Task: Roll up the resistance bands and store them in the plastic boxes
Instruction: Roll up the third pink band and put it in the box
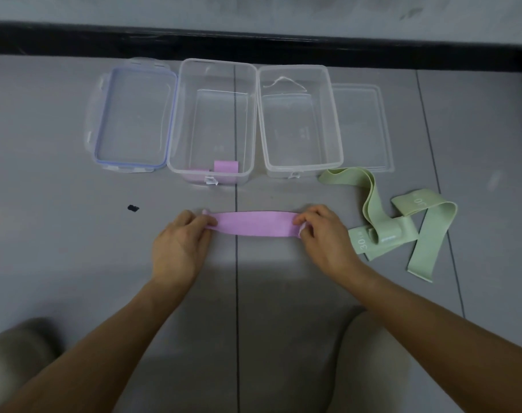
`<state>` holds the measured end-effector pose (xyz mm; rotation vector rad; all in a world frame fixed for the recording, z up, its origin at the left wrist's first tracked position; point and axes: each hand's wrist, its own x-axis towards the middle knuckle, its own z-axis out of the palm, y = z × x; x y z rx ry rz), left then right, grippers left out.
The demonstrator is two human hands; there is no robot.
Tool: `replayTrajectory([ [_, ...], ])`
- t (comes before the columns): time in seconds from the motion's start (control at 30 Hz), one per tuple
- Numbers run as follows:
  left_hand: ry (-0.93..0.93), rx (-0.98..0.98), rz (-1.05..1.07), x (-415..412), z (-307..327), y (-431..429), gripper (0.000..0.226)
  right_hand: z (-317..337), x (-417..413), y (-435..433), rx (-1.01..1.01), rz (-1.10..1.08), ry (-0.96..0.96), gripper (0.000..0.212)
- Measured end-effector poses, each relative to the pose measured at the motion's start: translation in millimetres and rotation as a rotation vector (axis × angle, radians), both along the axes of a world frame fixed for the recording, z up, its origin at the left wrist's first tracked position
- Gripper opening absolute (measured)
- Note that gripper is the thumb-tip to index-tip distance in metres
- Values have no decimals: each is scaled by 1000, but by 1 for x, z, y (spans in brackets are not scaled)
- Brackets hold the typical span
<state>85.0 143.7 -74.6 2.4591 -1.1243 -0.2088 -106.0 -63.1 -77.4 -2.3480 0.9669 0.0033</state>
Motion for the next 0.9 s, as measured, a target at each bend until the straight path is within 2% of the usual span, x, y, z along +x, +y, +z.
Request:
replayTrajectory([
  [0.07,34,8,-19,-2,-3,4,18,0,-1,-3,-50,3,22,8],
  [0.23,102,-9,-1,-5,-7,9,21,0,-7,-12,15,-36,74,6],
  [0.33,191,-82,130,-7,-8,5,8,1,-10,-12,53,-65,35,24],
  [0.4,229,-107,197,-7,-9,2,9,3,-13,-11,99,-92,7,37],
  [0.5,140,-94,145,-2,-13,-3,16,7,-22,-9,148,-143,26,36],
  [0.6,88,-32,35,-1,-15,-16,30,5,-36,-5,162,-184,58,20],
  [0.67,59,43,0,-6,-13,-28,31,4,-46,-3,153,-166,101,8],
  [0.8,34,152,29,-22,-9,-40,36,9,-61,12,232,-137,129,30],
  [0.9,23,216,45,-30,-13,-42,45,10,-72,27,314,-71,144,20],
])
